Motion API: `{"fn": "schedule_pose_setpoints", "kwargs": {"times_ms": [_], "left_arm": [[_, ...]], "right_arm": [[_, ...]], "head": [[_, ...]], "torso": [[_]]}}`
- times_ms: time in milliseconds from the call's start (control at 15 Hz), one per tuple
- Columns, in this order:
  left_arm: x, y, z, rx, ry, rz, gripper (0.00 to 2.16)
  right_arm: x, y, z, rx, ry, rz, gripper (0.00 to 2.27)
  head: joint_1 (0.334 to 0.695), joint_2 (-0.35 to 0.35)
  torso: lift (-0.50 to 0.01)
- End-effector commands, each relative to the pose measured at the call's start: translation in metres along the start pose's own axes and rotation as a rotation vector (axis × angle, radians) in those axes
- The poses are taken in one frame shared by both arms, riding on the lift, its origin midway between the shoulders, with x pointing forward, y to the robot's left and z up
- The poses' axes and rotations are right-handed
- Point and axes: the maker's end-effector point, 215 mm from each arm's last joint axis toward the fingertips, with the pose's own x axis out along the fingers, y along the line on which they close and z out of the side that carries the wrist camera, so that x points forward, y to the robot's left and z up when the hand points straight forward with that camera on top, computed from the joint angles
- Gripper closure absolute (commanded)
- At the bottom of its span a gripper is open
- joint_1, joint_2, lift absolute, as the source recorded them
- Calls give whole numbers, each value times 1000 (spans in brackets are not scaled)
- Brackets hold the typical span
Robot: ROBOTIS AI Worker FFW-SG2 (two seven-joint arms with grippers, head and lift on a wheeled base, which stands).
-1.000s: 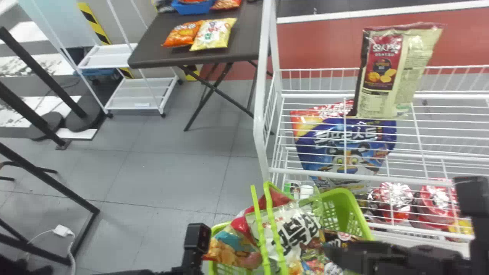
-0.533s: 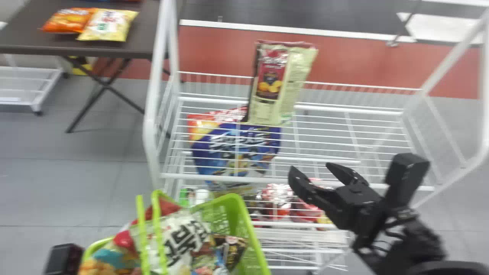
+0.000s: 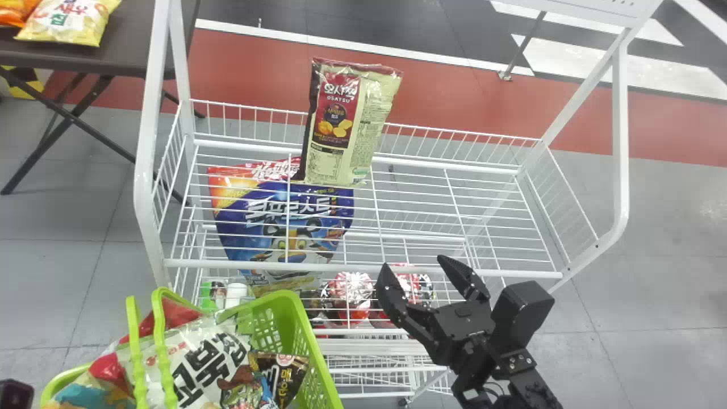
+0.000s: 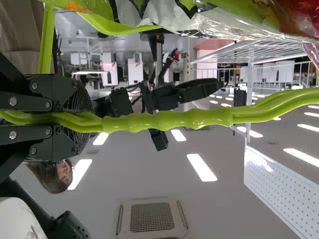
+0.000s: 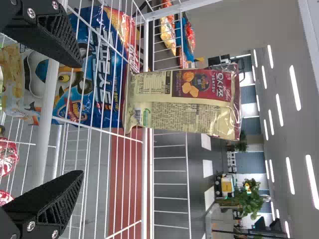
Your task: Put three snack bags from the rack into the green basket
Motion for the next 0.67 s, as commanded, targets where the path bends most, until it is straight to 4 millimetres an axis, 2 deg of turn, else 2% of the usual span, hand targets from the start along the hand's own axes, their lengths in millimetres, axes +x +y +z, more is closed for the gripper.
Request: {"fn": "schedule_pose_setpoints", "kwargs": {"times_ms": [0,600], "left_arm": [[0,-1,0,0,2,-4,2148],[1,-2,-4,-5,6,-10,2148]], "right_arm": [[-4,0,0,1,-12,-1,49],[-9,-1,0,5,-20,-4,60]], "head": [[695,-285],[695,-300]], "torso": [[0],[0]]}}
